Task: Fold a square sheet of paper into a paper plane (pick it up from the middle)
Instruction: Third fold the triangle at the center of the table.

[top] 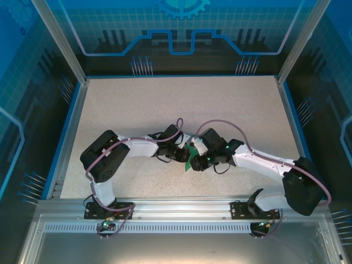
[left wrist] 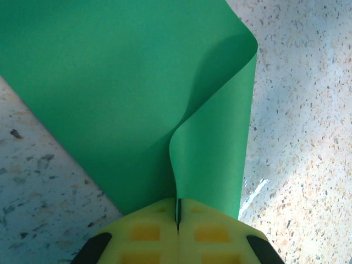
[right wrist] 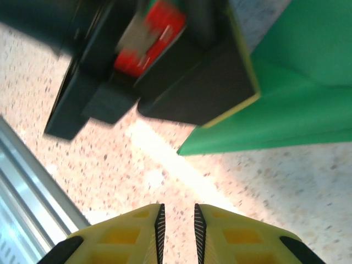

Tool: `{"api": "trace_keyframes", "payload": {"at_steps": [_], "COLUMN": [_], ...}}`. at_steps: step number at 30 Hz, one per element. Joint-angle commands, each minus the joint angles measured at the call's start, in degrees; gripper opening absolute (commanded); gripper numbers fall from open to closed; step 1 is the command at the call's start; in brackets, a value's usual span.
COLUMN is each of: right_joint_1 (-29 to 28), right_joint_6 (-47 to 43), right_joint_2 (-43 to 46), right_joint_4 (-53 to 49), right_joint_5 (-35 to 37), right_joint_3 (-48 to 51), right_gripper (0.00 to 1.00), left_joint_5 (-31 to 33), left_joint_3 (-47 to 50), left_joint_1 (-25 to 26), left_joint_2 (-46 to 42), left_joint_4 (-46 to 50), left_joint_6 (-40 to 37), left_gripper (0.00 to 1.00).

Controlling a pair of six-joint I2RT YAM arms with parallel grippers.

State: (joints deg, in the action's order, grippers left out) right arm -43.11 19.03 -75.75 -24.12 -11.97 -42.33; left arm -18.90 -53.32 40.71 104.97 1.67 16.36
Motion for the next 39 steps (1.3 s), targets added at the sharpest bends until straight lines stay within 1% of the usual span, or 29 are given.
{"api": "trace_keyframes", "payload": {"at_steps": [1, 4, 8, 13, 21, 24, 28, 39], "right_joint_1": [-2.9, -4.5, -4.5, -3.6, -2.8, -1.4, -1.0, 0.1], "right_joint_6": [0.7, 1.4, 3.3, 4.7, 3.4, 2.1, 0.4, -1.4], "right_joint_2": [3.7, 5.9, 6.9, 5.1, 7.4, 7.0, 6.7, 6.2], "right_joint_4": [4.1, 5.9, 7.3, 5.7, 7.3, 7.7, 8.8, 10.5], "right_joint_5": [0.9, 2.1, 5.1, 8.8, 9.4, 7.8, 7.5, 8.9], "right_joint_3": [3.6, 6.4, 8.8, 7.6, 7.7, 7.0, 6.8, 6.4], "right_gripper": [0.26, 0.29, 0.31, 0.32, 0.33, 0.33, 0.33, 0.34], "left_joint_5": [-0.4, -0.5, -0.7, -1.3, -1.7, -1.8, -1.7, -1.9], "left_joint_3": [-1.3, -1.4, -1.9, -1.7, -1.8, -2.0, -2.4, -2.6], "left_joint_1": [-0.4, -0.3, -0.3, -0.4, -0.3, -0.4, -0.3, -0.2], "left_joint_2": [0.0, 0.0, -0.1, -0.3, -0.1, 0.0, 0.2, -1.0], "left_joint_4": [2.7, 2.7, 3.2, 2.9, 3.2, 3.1, 3.3, 3.8], "left_joint_6": [-0.7, -0.6, -0.8, -0.8, -0.9, -0.5, -0.5, -0.3], "left_gripper": [0.02, 0.02, 0.02, 0.03, 0.03, 0.03, 0.03, 0.03]}}
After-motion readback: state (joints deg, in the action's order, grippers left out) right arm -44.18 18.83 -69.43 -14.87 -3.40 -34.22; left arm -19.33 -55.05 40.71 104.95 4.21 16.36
